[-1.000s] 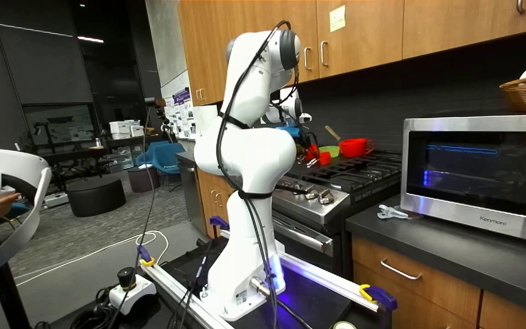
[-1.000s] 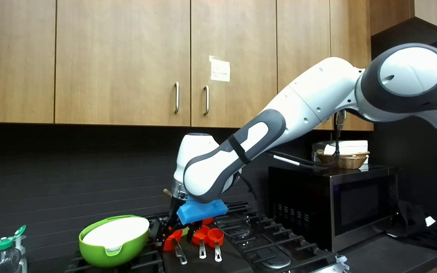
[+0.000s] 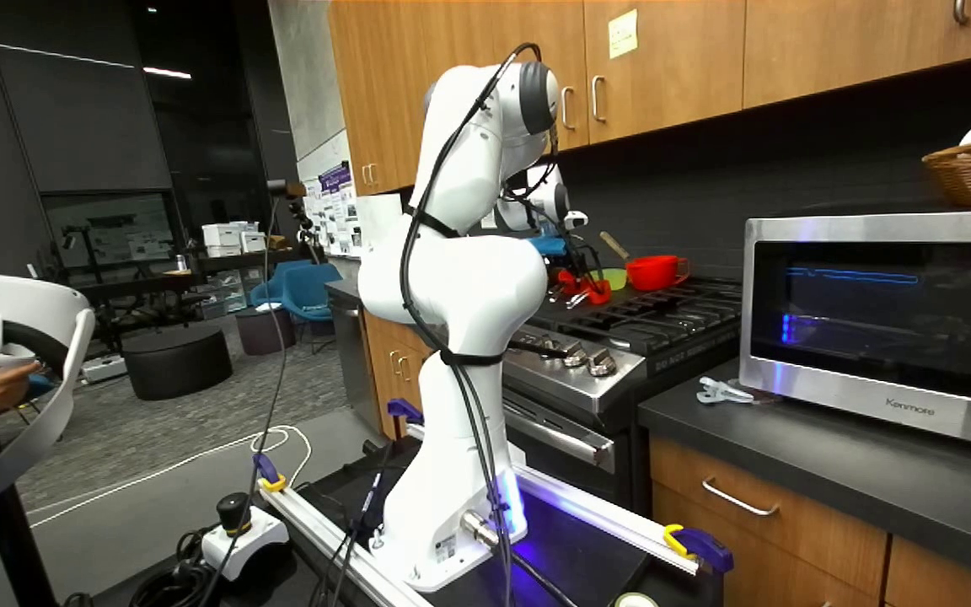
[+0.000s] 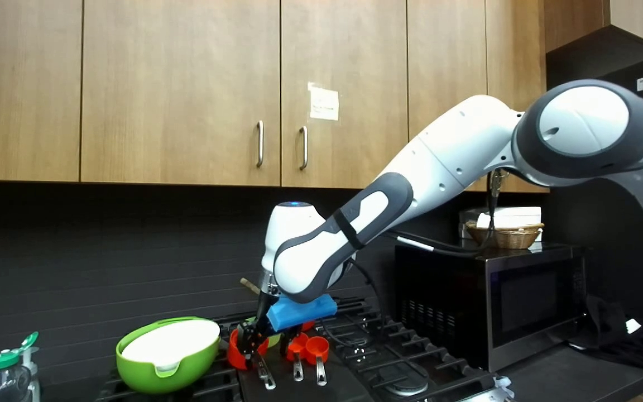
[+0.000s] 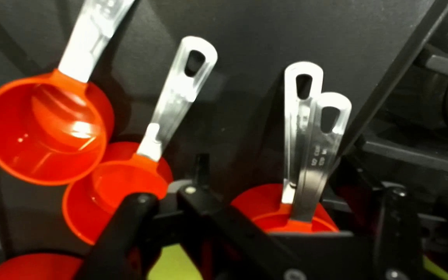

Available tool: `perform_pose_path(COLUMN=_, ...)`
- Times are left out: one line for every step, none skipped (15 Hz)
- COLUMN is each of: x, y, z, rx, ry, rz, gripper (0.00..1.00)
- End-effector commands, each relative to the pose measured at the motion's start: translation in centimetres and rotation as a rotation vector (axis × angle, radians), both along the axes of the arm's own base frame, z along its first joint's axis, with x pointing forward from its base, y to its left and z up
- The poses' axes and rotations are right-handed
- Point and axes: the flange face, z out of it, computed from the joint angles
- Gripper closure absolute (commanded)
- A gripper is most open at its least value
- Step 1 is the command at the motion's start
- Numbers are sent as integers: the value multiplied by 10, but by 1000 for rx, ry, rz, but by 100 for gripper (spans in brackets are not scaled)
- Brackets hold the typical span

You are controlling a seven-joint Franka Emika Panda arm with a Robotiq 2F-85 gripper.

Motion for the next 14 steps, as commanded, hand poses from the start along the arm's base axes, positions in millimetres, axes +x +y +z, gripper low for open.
perform_pose_path(x=6, y=-4, z=7, rx=-7, ry=-20, rz=-8, gripper=47)
perform_pose_path(x=6, y=-4, z=7, rx=-3, ry=-20, rz=-9, gripper=57)
perform_pose_path(x=6, y=-5, z=8, rx=-1, ry=-21, rz=-10, gripper=64)
perform_pose_path(x=6, y=-5, z=8, rx=1, ry=-20, rz=-10, gripper=73)
perform_pose_path(x=6, y=-5, z=8, rx=3, ry=-21, rz=-10, gripper=79)
perform_pose_path(x=6, y=-5, z=8, rx=4, ry=-21, rz=-10, gripper=86)
perform_pose_path(x=6, y=-4, z=8, rx=7, ry=-20, rz=-9, gripper=95)
perform_pose_path(x=6, y=-4, z=8, rx=8, ry=-20, rz=-8, gripper=99)
perform_pose_path(x=6, y=-3, z=8, rx=8, ry=-21, rz=-8, gripper=100)
perform_pose_path(x=6, y=-3, z=8, rx=8, ry=-20, rz=-7, gripper=97)
perform_pose_path(x=5, y=-3, z=8, rx=6, ry=-20, rz=-7, gripper=96)
perform_pose_path(x=5, y=-3, z=9, rx=2, ry=-23, rz=-8, gripper=96)
perform_pose_path(x=5, y=-2, z=10, rx=-2, ry=-23, rz=-10, gripper=96)
perform_pose_path(x=5, y=-3, z=11, rx=-6, ry=-23, rz=-15, gripper=96)
